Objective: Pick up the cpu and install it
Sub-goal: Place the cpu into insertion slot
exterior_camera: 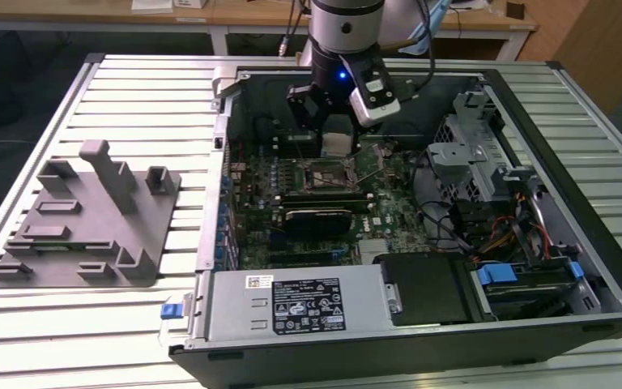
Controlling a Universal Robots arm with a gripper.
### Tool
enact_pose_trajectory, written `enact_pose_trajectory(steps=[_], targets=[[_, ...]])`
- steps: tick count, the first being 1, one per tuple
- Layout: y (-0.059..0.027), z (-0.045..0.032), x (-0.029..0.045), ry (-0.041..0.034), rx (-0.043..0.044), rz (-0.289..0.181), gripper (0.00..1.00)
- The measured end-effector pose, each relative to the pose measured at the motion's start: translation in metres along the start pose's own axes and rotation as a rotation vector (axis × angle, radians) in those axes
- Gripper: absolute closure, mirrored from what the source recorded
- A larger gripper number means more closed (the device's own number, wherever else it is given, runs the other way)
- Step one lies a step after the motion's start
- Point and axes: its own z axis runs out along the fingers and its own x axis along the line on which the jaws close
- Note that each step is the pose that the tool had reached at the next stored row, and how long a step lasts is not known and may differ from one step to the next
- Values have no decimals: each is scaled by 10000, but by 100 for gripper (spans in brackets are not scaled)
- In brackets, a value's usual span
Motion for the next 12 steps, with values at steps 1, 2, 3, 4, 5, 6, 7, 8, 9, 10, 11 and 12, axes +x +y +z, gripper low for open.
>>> enact_pose_trajectory(steps=[1, 2, 3, 4, 5, 6, 7, 8, 9, 10, 11, 12], targets=[[0, 0, 0, -2, 2, 38, 45], [0, 0, 0, -4, 4, 74, 45], [0, 0, 0, -6, 6, 112, 45], [0, 0, 0, -7, 8, 152, 45], [0, 0, 0, -9, 10, 190, 45], [0, 0, 0, -11, 12, 225, 45], [0, 0, 0, -13, 13, 258, 45], [0, 0, 0, -14, 15, 295, 45], [0, 0, 0, -16, 18, 334, 45], [0, 0, 0, -18, 20, 375, 45], [0, 0, 0, -20, 22, 420, 45], [0, 0, 0, -23, 25, 465, 45]])
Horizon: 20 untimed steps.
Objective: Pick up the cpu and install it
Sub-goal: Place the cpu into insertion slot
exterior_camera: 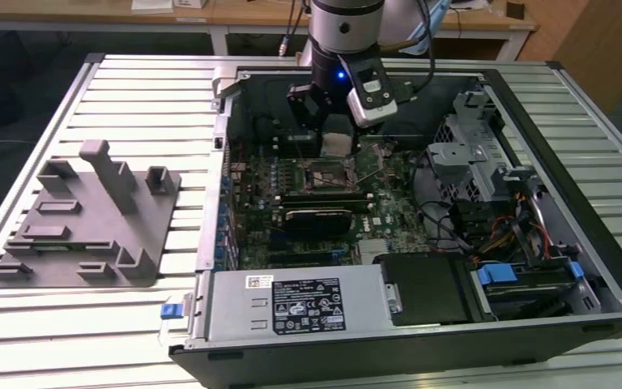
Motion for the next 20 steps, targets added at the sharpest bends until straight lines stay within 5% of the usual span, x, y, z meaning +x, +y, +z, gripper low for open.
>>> enact_pose_trajectory(steps=[20], targets=[[0, 0, 0, -38, 42, 803, 45]])
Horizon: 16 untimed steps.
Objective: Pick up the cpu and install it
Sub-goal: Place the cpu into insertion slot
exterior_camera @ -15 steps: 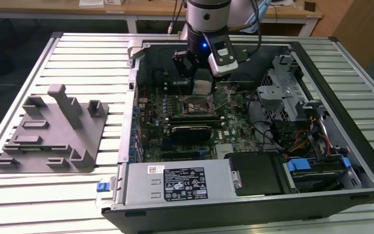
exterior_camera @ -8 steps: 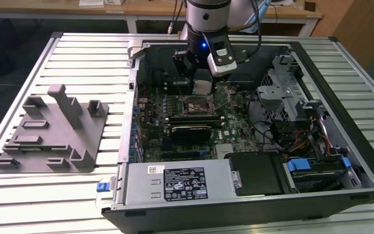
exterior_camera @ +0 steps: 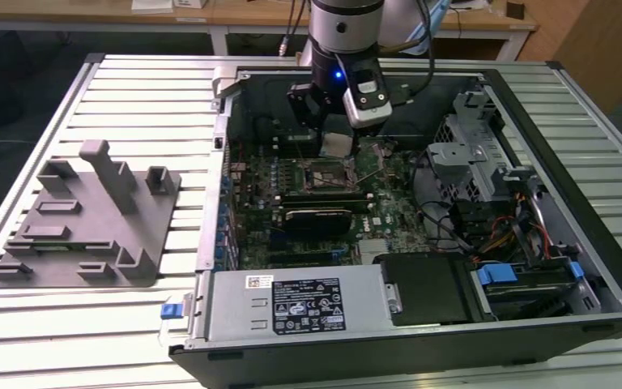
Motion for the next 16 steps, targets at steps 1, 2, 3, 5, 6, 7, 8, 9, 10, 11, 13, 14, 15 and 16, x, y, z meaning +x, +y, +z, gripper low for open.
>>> enact_pose_trajectory(steps=[1, 2, 3, 5, 6, 7, 8, 9, 10, 11, 13, 14, 15, 16], targets=[[0, 0, 0, -2, 2, 33, 45], [0, 0, 0, -3, 4, 67, 45], [0, 0, 0, -5, 5, 108, 45], [0, 2, 0, -12, 13, 246, 45], [0, 3, 0, -16, 18, 331, 45], [0, 4, 0, -20, 23, 421, 45], [0, 7, 0, -27, 29, 553, 45], [0, 9, 1, -33, 37, 700, 45], [0, 11, 1, -41, 44, 863, 45], [0, 13, 1, -50, 54, 1035, 45], [-1, 17, 1, -67, 73, 1391, 45], [-1, 19, 1, -76, 83, 1572, 45], [-1, 21, 1, -84, 92, 1750, 45], [-1, 23, 1, -93, 103, 1947, 45]])
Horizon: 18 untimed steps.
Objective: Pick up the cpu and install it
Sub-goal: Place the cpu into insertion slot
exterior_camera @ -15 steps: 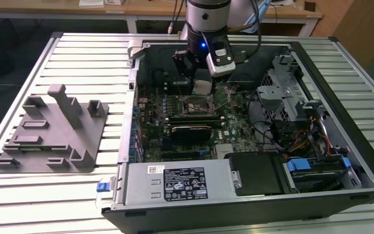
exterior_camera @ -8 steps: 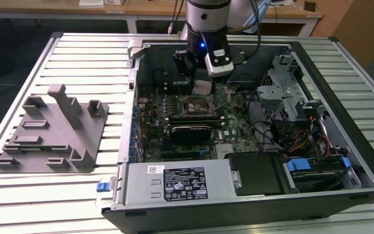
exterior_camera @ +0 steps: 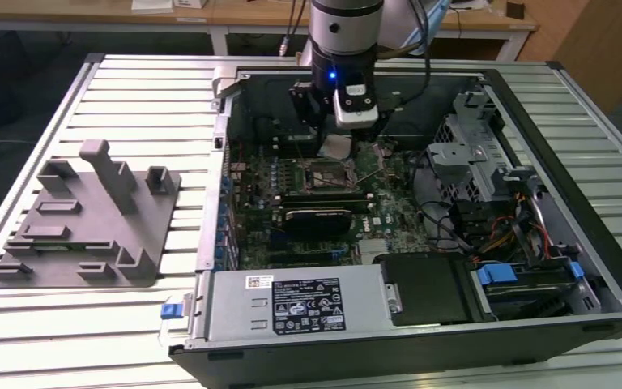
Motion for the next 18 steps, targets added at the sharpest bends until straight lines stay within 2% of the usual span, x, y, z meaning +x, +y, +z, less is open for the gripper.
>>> enact_pose_trajectory(steps=[18], targets=[[-1, 28, 1, -157, 170, 3261, 45]])
